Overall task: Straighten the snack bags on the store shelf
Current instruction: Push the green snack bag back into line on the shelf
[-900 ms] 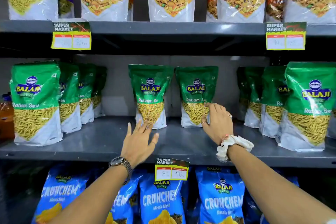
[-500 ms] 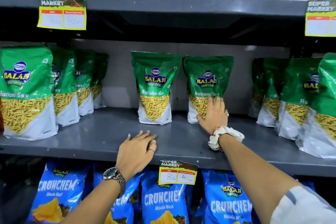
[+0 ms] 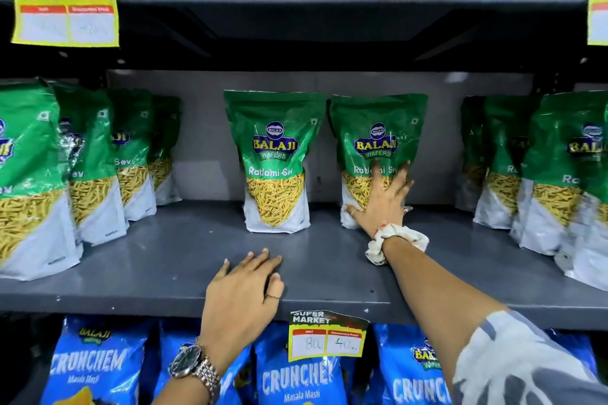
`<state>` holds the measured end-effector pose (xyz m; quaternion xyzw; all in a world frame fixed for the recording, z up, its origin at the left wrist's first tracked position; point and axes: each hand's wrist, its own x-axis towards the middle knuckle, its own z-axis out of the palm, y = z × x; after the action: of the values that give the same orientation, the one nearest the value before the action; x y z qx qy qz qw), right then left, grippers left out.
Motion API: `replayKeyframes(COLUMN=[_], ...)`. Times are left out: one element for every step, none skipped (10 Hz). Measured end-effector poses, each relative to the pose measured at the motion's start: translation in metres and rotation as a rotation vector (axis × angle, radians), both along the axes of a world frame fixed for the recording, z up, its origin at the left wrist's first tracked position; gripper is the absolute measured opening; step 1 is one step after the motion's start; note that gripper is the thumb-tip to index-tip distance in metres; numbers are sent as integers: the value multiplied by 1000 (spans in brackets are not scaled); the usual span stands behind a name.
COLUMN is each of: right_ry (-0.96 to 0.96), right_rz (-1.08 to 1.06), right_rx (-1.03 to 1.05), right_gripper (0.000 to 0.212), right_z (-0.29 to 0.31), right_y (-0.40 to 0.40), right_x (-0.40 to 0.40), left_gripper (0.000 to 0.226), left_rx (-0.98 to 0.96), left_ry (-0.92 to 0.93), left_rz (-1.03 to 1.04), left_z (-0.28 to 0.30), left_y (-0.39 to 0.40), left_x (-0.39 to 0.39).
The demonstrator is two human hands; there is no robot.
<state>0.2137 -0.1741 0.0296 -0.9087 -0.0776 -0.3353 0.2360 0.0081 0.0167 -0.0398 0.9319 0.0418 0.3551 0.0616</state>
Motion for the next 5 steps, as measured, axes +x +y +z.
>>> replayKeyframes(right_ry=[-2, 2, -5, -8, -19], right_rz=[3, -1, -1, 11, 28], right_rx=[38, 52, 55, 69, 79], right_gripper=[112, 107, 101, 97, 96], right_z=[0, 1, 2, 4, 5], right_y=[2, 4, 5, 5, 0], right_x=[1, 1, -2, -8, -15], left_gripper=[48, 48, 49, 50, 51], left_rx=[2, -2, -6, -7, -15], left_ry=[-8, -7, -11, -13, -11], left_rz=[5, 1, -1, 0, 3], left_z=[0, 0, 0, 0, 0], left_y=[-1, 0, 0, 0, 1], left_x=[1, 1, 1, 0, 0])
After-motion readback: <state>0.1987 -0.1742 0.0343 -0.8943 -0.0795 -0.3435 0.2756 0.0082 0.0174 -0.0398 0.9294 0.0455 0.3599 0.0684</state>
